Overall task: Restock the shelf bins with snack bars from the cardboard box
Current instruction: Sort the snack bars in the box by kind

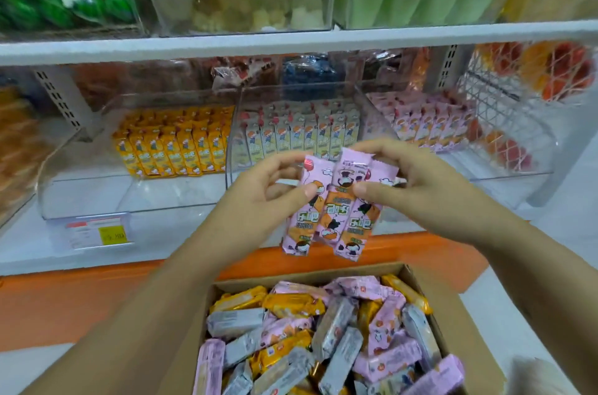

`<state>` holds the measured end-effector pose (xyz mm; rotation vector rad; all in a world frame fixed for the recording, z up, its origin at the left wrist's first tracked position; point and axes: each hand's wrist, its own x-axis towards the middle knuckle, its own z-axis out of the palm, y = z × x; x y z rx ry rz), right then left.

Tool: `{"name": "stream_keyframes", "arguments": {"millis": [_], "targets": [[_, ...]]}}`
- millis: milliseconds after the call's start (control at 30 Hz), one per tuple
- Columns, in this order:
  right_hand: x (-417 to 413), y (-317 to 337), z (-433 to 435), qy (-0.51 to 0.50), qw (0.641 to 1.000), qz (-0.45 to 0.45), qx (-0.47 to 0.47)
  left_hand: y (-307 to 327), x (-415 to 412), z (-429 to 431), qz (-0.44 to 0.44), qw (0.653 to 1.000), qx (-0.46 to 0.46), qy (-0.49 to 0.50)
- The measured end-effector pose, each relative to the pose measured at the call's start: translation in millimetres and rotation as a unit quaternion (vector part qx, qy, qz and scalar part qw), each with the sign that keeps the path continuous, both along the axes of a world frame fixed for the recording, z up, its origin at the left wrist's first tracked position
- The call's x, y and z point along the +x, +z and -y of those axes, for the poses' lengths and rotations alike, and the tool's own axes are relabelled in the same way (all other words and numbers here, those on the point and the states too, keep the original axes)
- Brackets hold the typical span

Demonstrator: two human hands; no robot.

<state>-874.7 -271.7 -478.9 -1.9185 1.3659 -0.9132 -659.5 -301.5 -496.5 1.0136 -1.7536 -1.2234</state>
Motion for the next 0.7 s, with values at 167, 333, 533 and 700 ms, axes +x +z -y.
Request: {"name": "stream_keyframes", "arguments": {"millis": [167,333,533,700], "targets": [[-22,15,18,-0.043,0.991,0.067,-0.104,12,-18,23,0.061,0.997,-0.045,0.026],[-45,3,8,-0.115,0.968,0.18,-0.129,12,-41,12,0.019,0.997,0.05,0.058],[-70,6,-7,-0.068,0.969,0.197,-0.13,21,-81,-3,-0.031,0.989,0.124,0.068],[-102,13,-23,-0.041,0.971,0.194,-0.135,32,-118,-24,-0.022,0.994,0.089,0.06]]}}
